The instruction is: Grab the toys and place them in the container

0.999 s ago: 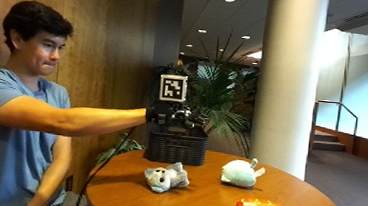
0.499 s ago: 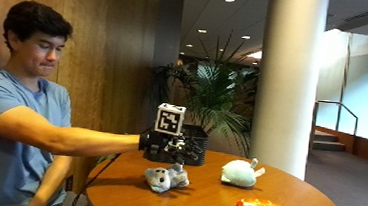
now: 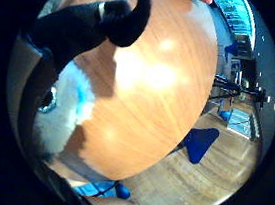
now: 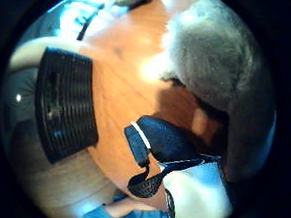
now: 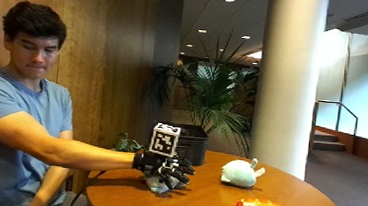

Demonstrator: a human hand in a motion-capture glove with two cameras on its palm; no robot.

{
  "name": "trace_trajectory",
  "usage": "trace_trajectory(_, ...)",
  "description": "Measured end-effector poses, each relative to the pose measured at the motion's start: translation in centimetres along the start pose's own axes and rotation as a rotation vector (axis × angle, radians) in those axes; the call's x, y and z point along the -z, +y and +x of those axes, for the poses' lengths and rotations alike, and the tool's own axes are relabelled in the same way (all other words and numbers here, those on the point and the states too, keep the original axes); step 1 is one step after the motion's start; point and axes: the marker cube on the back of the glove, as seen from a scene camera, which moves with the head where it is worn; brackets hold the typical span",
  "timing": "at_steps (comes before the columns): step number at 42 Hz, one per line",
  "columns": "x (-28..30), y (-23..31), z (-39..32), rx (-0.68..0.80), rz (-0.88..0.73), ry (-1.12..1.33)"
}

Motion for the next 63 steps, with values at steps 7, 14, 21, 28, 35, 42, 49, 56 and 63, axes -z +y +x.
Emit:
trace_trajectory(7, -1.4, -0.2, 1.2, -0.007, 0.026, 0.112)
trace_trajectory(14, -2.0, 0.0, -0.1, -0.024, 0.158, 0.184)
trace_trajectory(21, -1.6, -0.2, -1.1, 0.022, 0.261, 0.216)
trace_trajectory(28, -1.4, -0.3, -0.5, 0.149, 0.303, 0.256)
trace_trajectory(35, -0.2, -1.0, -0.5, 0.103, 0.257, 0.063)
trace_trajectory(42, 3.7, -1.5, -0.9, 0.059, 0.241, 0.085)
trace_trajectory(49, 12.0, -1.7, -3.4, 0.077, 0.326, 0.106)
trace_trajectory(56, 18.2, -1.3, -6.4, 0.051, 0.384, 0.045)
trace_trajectory(63, 23.4, -0.2, -12.2, 0.121, 0.433, 0.010)
